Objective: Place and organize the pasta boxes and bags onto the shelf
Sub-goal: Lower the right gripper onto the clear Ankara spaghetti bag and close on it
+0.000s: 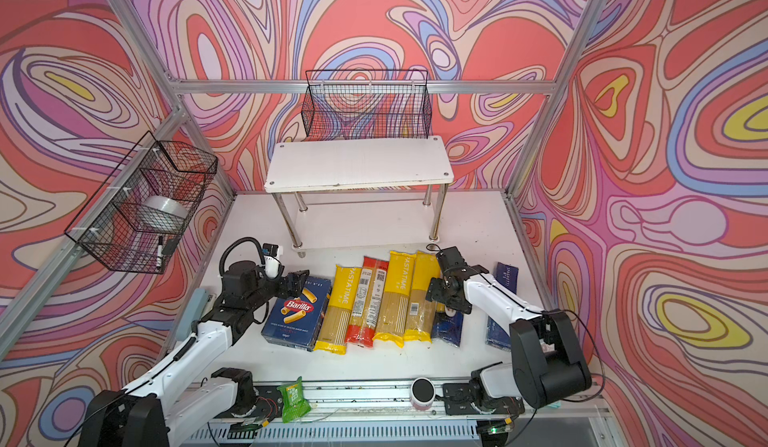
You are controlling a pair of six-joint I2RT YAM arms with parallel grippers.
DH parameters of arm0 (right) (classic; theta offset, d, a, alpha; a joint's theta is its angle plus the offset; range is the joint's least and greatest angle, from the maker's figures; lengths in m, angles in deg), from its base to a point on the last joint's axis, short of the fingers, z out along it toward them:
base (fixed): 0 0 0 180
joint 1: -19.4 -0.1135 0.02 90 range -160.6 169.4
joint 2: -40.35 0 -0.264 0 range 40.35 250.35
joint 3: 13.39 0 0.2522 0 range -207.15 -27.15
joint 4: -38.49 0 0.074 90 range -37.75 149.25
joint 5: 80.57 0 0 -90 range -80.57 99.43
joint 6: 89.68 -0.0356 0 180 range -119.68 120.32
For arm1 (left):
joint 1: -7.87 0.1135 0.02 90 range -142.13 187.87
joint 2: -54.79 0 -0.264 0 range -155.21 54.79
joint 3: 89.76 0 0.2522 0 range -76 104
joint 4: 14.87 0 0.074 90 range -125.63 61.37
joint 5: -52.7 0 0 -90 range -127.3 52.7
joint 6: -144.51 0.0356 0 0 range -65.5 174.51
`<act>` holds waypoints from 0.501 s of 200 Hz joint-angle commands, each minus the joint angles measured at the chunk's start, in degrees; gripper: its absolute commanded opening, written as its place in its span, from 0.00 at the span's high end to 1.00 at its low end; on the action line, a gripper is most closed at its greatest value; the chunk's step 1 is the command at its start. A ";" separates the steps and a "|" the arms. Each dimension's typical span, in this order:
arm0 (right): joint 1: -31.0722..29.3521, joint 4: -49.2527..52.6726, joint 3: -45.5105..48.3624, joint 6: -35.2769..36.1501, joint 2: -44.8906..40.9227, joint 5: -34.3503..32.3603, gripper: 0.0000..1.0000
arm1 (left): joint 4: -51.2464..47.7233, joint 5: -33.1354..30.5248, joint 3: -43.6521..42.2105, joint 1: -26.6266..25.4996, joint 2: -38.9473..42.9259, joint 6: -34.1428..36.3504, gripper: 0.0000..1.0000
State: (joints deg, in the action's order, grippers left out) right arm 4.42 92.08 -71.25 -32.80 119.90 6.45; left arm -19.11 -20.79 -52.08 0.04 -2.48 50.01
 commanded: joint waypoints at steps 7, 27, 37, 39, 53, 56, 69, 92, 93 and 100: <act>0.09 6.04 -2.53 -0.59 -1.14 -5.85 0.07 | -0.45 0.77 1.82 0.16 -0.63 1.04 0.00; 0.04 5.07 -2.06 -0.77 0.12 -5.03 0.07 | -0.51 0.86 1.91 0.11 -0.69 1.04 0.00; 0.03 4.32 -1.17 -0.93 0.50 -4.61 0.07 | -0.55 0.80 1.92 0.13 -0.65 0.99 0.00; 0.00 3.94 -1.06 -0.97 0.56 -4.52 0.07 | -0.55 0.84 1.85 0.11 -0.60 0.98 0.00; 0.03 2.61 0.03 -1.18 0.94 -4.31 0.07 | -0.44 0.89 1.75 0.13 -0.49 1.04 0.00; 0.05 2.33 0.22 -1.21 1.14 -4.31 0.07 | -0.46 0.97 1.74 0.10 -0.49 1.03 0.00; 0.05 1.54 0.59 -1.29 2.02 -3.97 0.07 | -0.47 0.93 1.72 0.13 -0.42 1.06 0.00; 0.13 -0.21 0.65 -1.83 2.95 -1.81 0.07 | -0.55 1.02 1.83 0.15 -0.56 1.13 0.00; 0.13 -0.29 0.67 -1.84 2.92 -1.74 0.07 | -0.55 1.04 1.83 0.13 -0.56 1.10 0.00; 0.11 -0.65 0.77 -2.05 3.11 -2.00 0.07 | -0.55 1.02 1.83 0.10 -0.53 1.06 0.00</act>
State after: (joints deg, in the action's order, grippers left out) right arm 4.44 93.96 -71.27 -33.68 122.26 3.50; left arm -19.33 -20.59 -51.62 0.04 -2.86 50.04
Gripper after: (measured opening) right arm 0.935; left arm 0.999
